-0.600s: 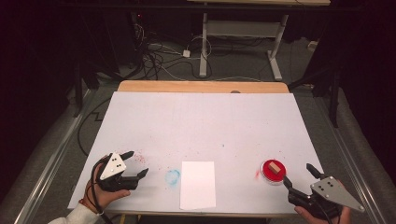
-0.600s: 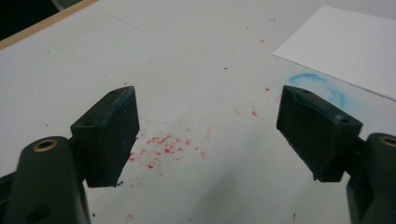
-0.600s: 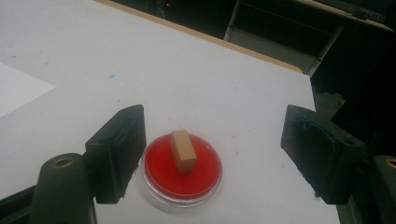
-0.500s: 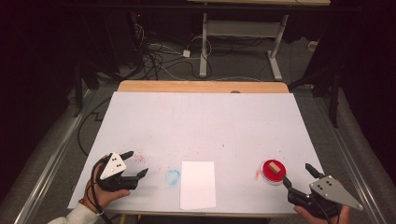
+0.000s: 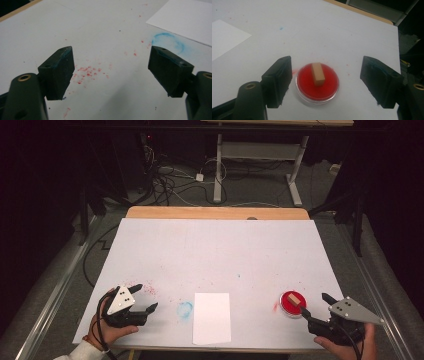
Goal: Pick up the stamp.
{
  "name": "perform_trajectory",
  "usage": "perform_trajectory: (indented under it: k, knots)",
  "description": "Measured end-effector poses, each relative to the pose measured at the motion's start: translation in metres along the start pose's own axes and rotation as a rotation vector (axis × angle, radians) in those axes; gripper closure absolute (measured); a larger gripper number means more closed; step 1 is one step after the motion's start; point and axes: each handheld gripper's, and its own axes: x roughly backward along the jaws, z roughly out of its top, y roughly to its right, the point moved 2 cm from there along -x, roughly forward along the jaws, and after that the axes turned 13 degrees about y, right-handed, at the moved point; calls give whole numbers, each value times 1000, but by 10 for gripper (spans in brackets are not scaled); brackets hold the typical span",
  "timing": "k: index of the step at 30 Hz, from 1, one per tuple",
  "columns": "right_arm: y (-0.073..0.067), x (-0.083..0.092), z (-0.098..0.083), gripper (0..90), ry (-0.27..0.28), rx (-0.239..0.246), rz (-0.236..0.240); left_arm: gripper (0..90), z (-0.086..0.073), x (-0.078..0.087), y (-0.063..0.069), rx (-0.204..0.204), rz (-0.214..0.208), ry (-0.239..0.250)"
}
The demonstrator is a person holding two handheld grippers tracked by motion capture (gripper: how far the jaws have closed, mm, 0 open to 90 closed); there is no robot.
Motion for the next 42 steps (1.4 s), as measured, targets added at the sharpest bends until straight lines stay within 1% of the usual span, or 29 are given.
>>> perform_trajectory:
  k: [1, 4, 5, 7, 8, 9, 10, 11, 12, 13, 14, 15, 17, 18, 20, 22, 24, 26, 27, 28, 29, 32, 35, 37, 39, 42]
  knots:
    - [1, -3, 3, 290, -14, 5, 1, 208, -1, 0, 0, -1, 1, -4]
    - [4, -15, 10, 307, -64, 25, 29, 209, -1, 2, -1, -1, 4, -6]
    - [3, -20, 12, 308, -88, 29, 40, 209, -1, 3, -2, 2, 6, -6]
    - [3, -30, 14, 357, -145, 41, 70, 209, -1, 2, -1, 3, 5, -10]
    - [2, -35, 14, 358, -168, 48, 76, 209, -1, 2, -1, 3, 5, -10]
    - [2, -39, 14, 386, -176, 50, 86, 209, -2, 1, 0, -4, 3, -16]
    - [2, -43, 13, 441, -197, 51, 104, 209, -2, 0, 0, -6, 1, -20]
    - [1, -46, 13, 441, -219, 54, 118, 209, -3, 0, 0, -9, 0, -24]
    - [1, -49, 12, 459, -234, 65, 119, 209, -3, 0, 0, -10, -1, -26]
    - [1, -52, 11, 488, -242, 63, 127, 209, -3, 0, 0, -9, -1, -27]
    - [1, -55, 9, 490, -257, 52, 141, 209, -3, 0, 0, -8, 1, -26]
    - [2, -57, 8, 493, -271, 45, 143, 209, -3, 0, -1, -6, 0, -26]
    - [3, -62, 4, 539, -291, 51, 141, 209, -4, 0, -1, -6, 1, -26]
    - [3, -64, 1, 544, -305, 46, 137, 209, -4, 0, -1, -6, 1, -26]
    - [4, -68, -3, 581, -317, 38, 145, 209, -3, 0, 0, -11, -1, -28]
    - [3, -70, -5, 599, -330, 33, 149, 209, -3, 0, 0, -12, -3, -28]
    - [3, -71, -6, 642, -336, 40, 156, 209, -3, 0, 0, -12, -1, -28]
    - [3, -72, -8, 688, -344, 47, 150, 209, -3, 0, 0, -13, -3, -32]
    - [3, -73, -9, 710, -346, 41, 145, 209, -3, -1, 0, -15, -5, -34]
    - [4, -74, -10, 721, -348, 31, 149, 209, -3, -1, 0, -15, -5, -34]
    - [4, -74, -10, 743, -349, 32, 153, 209, -3, -1, 1, -19, -6, -35]
    - [4, -77, -13, 745, -355, 29, 148, 209, -3, -1, 1, -21, -10, -36]
    - [3, -80, -15, 750, -361, 39, 148, 213, -3, -1, 1, -21, -12, -38]
    - [3, -81, -16, 757, -359, 46, 149, 224, -2, -1, 2, -13, -25, -30]
    - [4, -81, -15, 762, -354, 33, 151, 224, -2, -2, 3, -16, -25, -32]
    - [4, -81, -16, 763, -349, 34, 149, 224, -2, -2, 3, -15, -24, -34]
